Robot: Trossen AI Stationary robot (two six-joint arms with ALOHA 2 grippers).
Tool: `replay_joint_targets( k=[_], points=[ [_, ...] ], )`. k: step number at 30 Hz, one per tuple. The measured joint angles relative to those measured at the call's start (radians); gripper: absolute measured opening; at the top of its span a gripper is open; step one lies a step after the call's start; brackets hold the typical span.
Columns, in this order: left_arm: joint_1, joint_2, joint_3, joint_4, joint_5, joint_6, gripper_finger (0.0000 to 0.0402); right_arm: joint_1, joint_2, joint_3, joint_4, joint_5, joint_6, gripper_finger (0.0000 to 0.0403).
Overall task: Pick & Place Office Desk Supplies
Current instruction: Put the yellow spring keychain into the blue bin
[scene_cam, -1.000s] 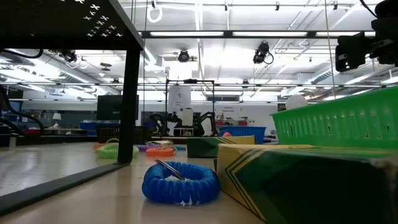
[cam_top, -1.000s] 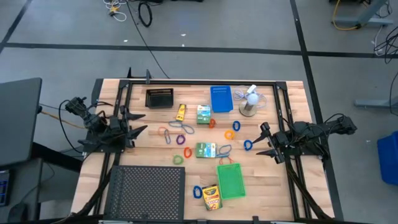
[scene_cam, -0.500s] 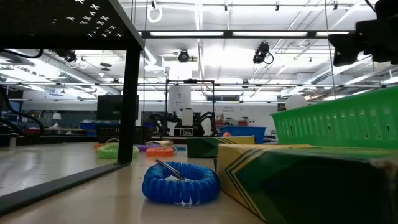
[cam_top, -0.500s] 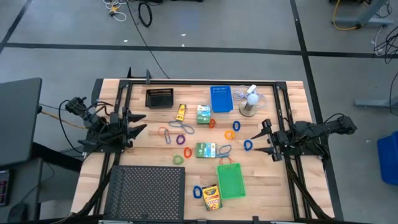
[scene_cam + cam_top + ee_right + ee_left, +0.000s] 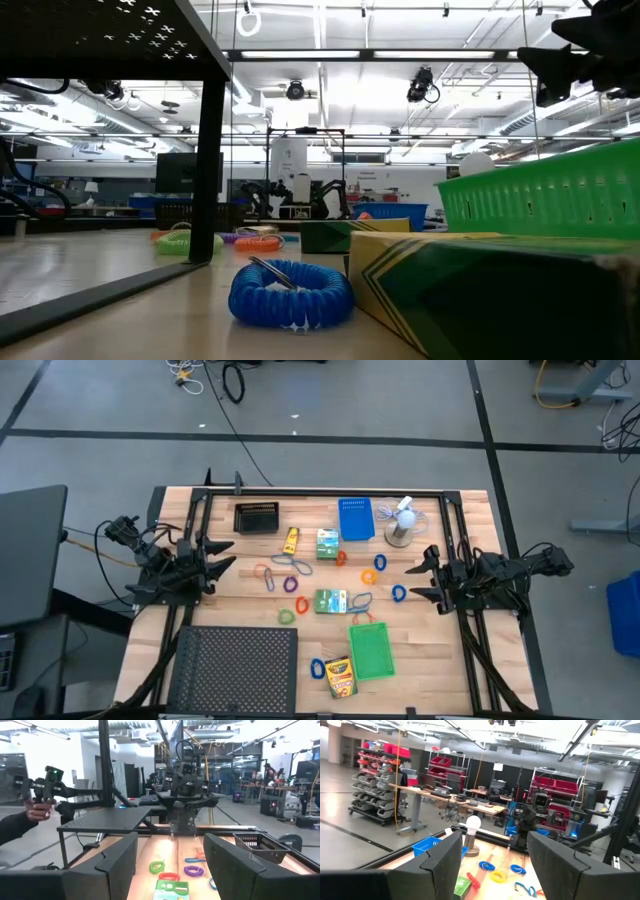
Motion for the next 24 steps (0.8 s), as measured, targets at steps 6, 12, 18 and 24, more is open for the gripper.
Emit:
replay_joint_targets(
  k=[6, 12, 18, 24],
  points=[
    [0.0, 0.0, 0.0, 0.0, 0.004, -0.021, 0.0231, 0.0, 0.0, 0.0, -0.001, 0.017, -0.003, 0.0238],
    [0.0, 0.0, 0.001, 0.039, 0.019, 0.041, 0.0231, 0.0, 0.0, 0.0, -0.054, 0.021, 0.002, 0.0238],
    [0.001, 0.027, 0.001, -0.046, 0.088, -0.011, 0.0231, -0.013, 0.069, 0.0, -0.119, 0.063, 0.092, 0.0238],
    [0.07, 0.156, 0.001, -0.095, 0.133, -0.104, 0.0231, -0.05, 0.297, 0.007, 0.01, 0.066, 0.154, 0.0238]
  ],
)
